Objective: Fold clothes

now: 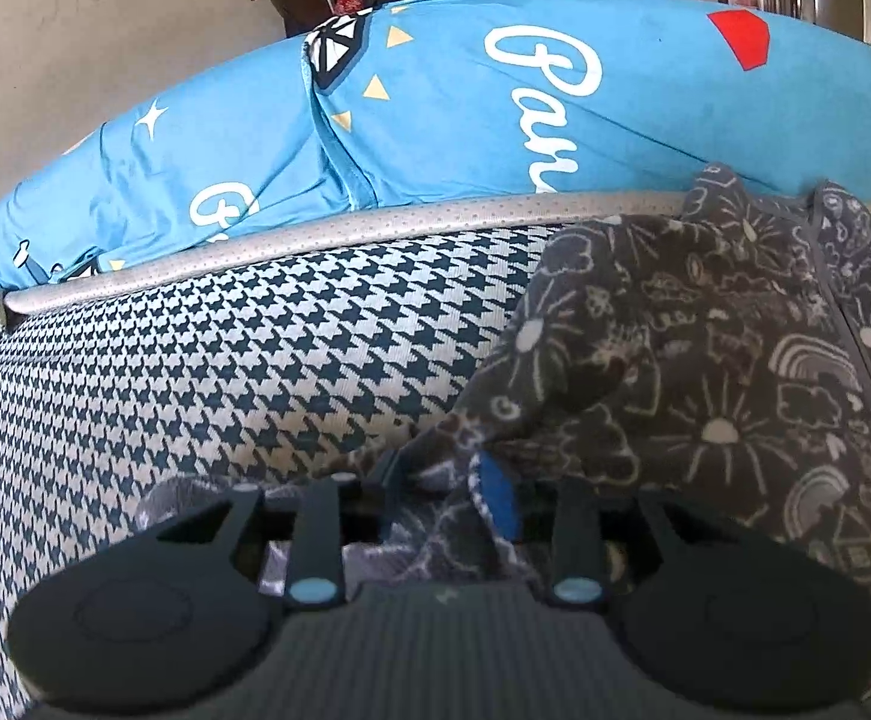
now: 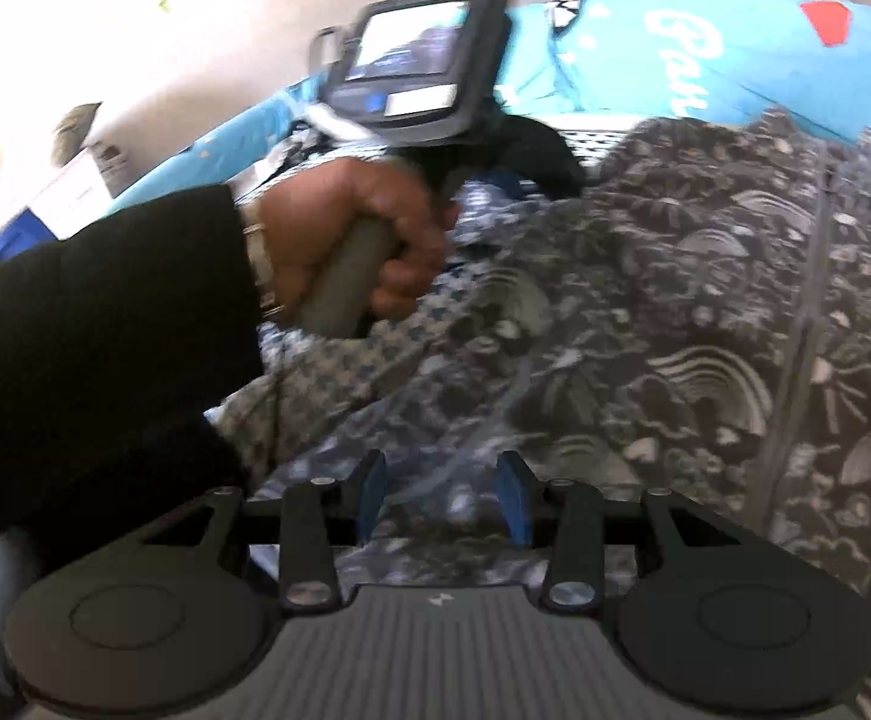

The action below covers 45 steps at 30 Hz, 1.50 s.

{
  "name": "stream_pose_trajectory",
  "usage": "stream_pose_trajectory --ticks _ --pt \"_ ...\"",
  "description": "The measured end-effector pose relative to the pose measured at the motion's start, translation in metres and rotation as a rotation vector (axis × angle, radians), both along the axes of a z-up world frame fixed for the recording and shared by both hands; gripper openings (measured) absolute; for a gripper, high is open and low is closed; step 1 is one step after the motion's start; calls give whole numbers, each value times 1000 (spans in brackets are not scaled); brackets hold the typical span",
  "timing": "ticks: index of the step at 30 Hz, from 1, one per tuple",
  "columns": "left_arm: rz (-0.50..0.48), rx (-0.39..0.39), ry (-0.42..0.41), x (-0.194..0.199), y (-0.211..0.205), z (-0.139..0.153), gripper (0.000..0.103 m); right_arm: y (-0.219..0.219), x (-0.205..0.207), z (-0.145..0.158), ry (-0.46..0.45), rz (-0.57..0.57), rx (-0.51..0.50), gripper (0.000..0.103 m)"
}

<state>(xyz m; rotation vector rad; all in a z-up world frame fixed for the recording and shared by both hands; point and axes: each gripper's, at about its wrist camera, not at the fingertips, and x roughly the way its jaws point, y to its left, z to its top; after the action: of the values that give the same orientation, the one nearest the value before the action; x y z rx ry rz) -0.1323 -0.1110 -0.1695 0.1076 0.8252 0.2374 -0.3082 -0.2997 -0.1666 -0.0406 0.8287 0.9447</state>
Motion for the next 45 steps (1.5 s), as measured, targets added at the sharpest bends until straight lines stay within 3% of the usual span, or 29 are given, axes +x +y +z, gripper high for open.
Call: stream_pose_trajectory --ticks 6,12,17,27,28,30,35,45 --pt "0 5 6 5 1 -1 33 20 -18 4 -34 94 0 41" --pt "79 113 5 13 14 -3 27 43 -34 -2 -45 170 -4 53" --pt "137 -50 28 10 43 -2 27 60 -49 -14 -76 213 -62 56" --pt "76 -144 14 -9 32 13 36 75 -56 -30 -104 144 -103 60" --pt "64 -149 17 -11 29 14 37 76 -57 -31 -104 127 -106 59" --pt "10 -160 34 -12 23 16 42 79 -57 -34 -109 93 -114 44" --pt "-132 -188 65 -21 7 22 49 77 -55 -38 -127 28 -112 21" --pt "-243 -274 141 -45 -1 15 50 75 -55 -36 -130 19 -99 18"
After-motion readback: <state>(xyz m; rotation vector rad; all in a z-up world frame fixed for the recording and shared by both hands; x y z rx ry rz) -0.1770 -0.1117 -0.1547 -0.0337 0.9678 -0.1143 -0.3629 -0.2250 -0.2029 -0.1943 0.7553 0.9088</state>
